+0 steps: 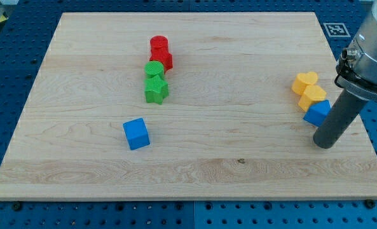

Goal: Move your arm towards the bottom center

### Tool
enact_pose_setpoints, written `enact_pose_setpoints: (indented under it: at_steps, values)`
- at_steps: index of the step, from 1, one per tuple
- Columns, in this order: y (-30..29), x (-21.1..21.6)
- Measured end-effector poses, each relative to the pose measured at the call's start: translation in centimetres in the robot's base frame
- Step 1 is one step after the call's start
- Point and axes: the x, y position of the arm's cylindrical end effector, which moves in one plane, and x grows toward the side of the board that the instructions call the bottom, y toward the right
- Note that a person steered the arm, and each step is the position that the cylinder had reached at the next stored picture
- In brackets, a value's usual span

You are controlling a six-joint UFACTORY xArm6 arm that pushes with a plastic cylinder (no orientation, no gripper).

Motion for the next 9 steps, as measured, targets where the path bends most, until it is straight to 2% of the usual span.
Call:
enact_pose_setpoints:
  at_steps: [2, 3, 4, 9]
  values:
    - [0.0, 1.5]
    - [-0.1, 6.3]
    - [-0.7, 7.8]
    - [-2.3, 7.9]
